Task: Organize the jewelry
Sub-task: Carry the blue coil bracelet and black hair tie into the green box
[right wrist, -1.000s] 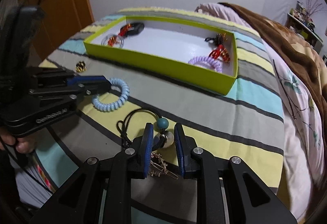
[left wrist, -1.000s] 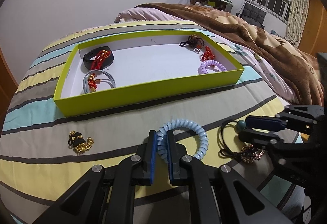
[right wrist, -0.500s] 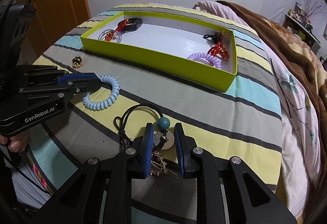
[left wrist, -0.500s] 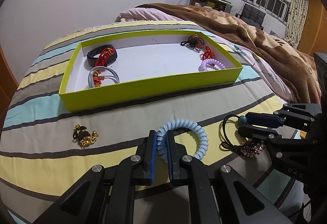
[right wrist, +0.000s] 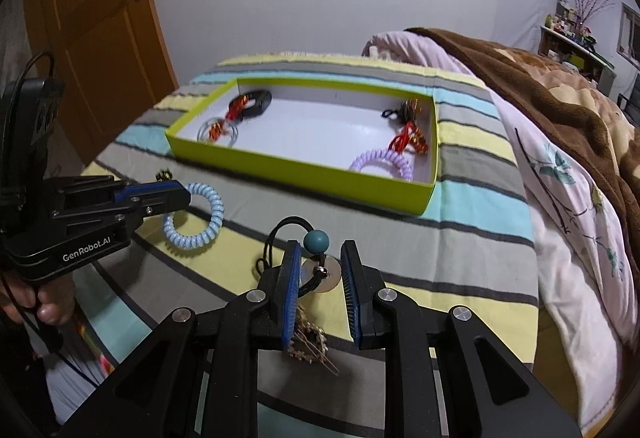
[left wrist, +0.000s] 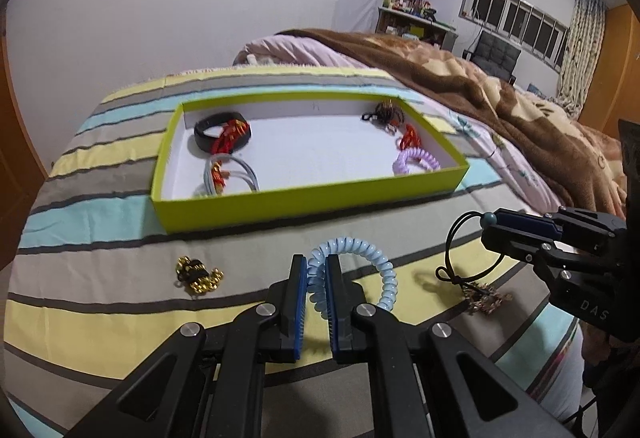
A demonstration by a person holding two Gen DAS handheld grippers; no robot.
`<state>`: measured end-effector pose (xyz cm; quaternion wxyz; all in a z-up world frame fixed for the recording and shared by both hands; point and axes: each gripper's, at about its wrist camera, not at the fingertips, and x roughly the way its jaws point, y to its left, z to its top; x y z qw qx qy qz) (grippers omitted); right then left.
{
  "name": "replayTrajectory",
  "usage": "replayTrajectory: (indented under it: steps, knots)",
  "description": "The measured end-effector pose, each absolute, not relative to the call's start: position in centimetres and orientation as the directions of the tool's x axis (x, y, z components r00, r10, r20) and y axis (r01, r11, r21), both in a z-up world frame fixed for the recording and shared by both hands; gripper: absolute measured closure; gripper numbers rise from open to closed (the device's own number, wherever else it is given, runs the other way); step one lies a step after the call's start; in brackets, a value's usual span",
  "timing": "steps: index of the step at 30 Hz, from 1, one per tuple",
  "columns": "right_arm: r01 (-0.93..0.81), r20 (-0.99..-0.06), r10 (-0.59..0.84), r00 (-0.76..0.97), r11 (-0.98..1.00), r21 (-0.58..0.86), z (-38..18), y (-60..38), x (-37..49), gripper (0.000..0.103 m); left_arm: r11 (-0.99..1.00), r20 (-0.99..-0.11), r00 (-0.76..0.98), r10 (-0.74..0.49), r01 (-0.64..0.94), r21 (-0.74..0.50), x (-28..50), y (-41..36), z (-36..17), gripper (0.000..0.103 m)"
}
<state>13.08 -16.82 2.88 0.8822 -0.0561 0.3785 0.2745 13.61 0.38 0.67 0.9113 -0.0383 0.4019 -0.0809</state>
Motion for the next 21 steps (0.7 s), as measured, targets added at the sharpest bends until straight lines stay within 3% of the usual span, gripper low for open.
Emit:
replayTrajectory:
  steps: [21]
  knots:
    - [-0.525,-0.629,0.48,0.612,0.841,0.13,6.4,-16.8,14.7,0.082,0.987,-0.642,0.749,-0.163,0.131,-0.098,14.0,1.2,5.6,0.094]
